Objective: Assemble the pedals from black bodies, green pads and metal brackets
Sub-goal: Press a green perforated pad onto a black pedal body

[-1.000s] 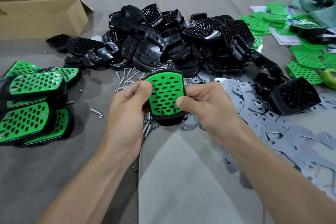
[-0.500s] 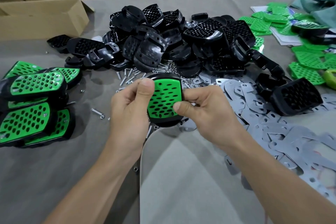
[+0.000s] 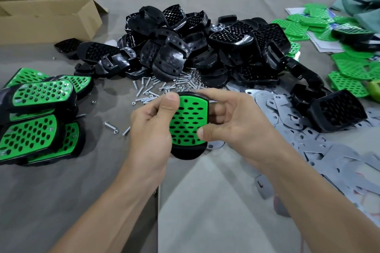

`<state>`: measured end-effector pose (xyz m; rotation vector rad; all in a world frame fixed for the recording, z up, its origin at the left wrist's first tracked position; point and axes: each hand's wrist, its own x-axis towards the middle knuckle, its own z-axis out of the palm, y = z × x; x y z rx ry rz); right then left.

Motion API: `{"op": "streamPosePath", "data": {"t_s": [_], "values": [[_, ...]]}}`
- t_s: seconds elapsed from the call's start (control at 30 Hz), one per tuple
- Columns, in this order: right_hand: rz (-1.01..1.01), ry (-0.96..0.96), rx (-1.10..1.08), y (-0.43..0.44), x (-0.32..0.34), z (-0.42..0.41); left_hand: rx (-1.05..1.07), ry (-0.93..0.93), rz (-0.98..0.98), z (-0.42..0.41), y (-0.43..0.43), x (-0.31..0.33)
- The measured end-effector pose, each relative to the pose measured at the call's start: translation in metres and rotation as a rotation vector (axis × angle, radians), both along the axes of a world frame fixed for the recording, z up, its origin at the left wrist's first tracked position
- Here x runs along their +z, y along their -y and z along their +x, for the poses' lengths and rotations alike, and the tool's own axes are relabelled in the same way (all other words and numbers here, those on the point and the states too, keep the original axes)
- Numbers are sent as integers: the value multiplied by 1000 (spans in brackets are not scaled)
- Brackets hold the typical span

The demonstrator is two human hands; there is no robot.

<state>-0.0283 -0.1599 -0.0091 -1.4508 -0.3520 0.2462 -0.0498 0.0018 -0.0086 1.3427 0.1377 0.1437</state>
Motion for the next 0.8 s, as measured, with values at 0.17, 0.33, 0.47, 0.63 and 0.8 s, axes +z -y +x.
{"op": "streamPosePath", "data": {"t_s": [0.17, 0.33, 0.47, 0.63, 0.8], "values": [[98, -23, -34, 0, 4, -6, -91, -13, -10, 2, -2, 0], [199, -102, -68, -2, 8, -6, -148, -111, -109, 6, -1, 3], [373, -200, -58, -4, 9, -8, -168, -156, -140, 9, -1, 6], [437, -266, -12, -8, 10, -12, -215, -143, -168, 11, -7, 10], [388, -221, -33, -12, 11, -12, -223, -139, -133, 11, -11, 8]]}}
